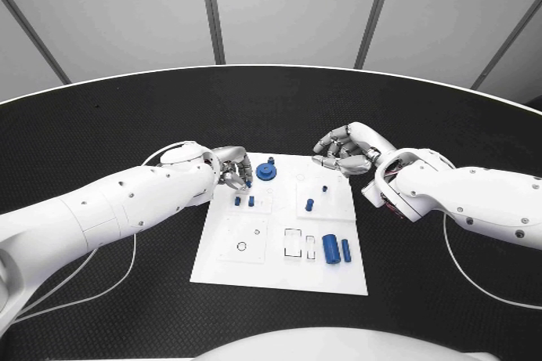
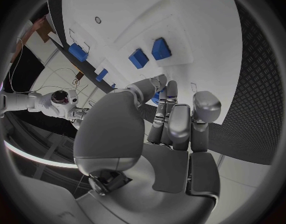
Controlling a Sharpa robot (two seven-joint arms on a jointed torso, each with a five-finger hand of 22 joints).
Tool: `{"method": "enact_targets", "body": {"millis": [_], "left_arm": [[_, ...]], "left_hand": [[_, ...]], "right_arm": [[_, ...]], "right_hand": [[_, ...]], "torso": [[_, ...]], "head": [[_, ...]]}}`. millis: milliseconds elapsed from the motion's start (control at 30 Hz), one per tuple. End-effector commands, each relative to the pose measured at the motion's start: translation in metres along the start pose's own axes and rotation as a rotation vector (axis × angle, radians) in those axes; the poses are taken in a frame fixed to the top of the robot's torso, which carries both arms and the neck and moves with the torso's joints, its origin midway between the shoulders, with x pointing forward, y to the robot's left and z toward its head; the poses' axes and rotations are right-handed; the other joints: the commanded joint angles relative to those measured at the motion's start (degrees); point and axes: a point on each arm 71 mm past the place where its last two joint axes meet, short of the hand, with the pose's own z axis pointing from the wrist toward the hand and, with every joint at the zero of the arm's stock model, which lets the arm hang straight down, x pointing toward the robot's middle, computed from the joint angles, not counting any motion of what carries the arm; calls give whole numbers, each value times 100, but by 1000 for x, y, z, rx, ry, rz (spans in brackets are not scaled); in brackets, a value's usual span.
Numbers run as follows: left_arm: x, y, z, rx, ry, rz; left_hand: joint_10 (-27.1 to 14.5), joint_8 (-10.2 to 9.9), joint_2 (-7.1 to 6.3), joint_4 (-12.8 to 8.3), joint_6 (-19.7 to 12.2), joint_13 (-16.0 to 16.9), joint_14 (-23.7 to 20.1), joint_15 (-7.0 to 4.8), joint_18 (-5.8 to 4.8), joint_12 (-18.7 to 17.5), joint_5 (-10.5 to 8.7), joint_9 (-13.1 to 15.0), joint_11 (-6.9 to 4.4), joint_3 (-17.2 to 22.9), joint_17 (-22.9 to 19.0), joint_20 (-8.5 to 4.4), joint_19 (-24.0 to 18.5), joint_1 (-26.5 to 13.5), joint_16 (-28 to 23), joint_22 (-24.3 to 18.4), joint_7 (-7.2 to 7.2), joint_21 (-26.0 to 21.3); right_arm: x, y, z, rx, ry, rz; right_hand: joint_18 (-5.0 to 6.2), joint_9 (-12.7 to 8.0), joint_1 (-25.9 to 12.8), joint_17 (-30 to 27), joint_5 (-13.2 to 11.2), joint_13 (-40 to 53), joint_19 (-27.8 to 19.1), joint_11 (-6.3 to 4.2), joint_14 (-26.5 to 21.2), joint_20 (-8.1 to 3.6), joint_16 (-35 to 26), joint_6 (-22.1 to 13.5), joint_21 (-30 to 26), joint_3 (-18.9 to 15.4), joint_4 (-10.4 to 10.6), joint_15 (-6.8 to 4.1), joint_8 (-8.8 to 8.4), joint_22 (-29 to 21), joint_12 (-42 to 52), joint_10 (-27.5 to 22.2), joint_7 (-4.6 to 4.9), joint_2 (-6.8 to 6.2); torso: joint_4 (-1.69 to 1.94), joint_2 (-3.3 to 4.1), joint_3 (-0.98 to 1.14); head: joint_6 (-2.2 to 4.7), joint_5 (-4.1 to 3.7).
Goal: Assemble the parts on the task board
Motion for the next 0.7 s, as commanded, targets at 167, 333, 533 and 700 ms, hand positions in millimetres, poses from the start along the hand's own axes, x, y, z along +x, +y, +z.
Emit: {"method": "enact_targets", "body": {"millis": [167,333,533,700], "left_arm": [[0,0,0,3,-2,0],[0,0,-1,2,-3,-1],[0,1,-1,1,0,0],[0,1,-1,0,5,0]], "left_hand": [[40,-25,9,6,38,9,-6,-18,-93,-39,-16,5,14,-24,3,-2,7,-63,-17,-1,-3,10],[40,-25,9,6,38,9,-6,-18,-93,-39,-16,5,14,-24,3,-2,7,-63,-17,-1,-3,10],[40,-25,9,6,38,9,-6,-18,-93,-39,-16,5,14,-24,3,-2,7,-63,-17,-1,-3,10],[41,-33,5,2,35,11,-9,-18,-92,-45,-16,7,14,-24,-5,-3,2,-64,-19,-8,-3,6]], "right_arm": [[0,0,0,0,0,0],[0,0,0,0,0,0],[0,0,0,0,0,0],[0,0,0,0,0,0]], "right_hand": [[77,8,8,8,20,-6,42,0,20,-2,-34,22,-19,30,-12,-33,22,-6,19,56,2,-44],[77,8,8,8,20,-6,42,0,20,-2,-34,22,-19,30,-12,-33,22,-6,19,56,2,-44],[77,8,8,8,20,-6,42,0,20,-2,-34,22,-19,30,-12,-33,22,-6,19,56,2,-44],[77,8,8,8,20,-6,42,0,20,-2,-34,22,-19,30,-12,-33,22,-6,19,56,2,-44]], "torso": [[3,-1,-2],[2,-1,-1],[-1,-5,4],[-3,-4,3]], "head": [[-2,3],[-1,4],[-8,6],[-11,8]]}}
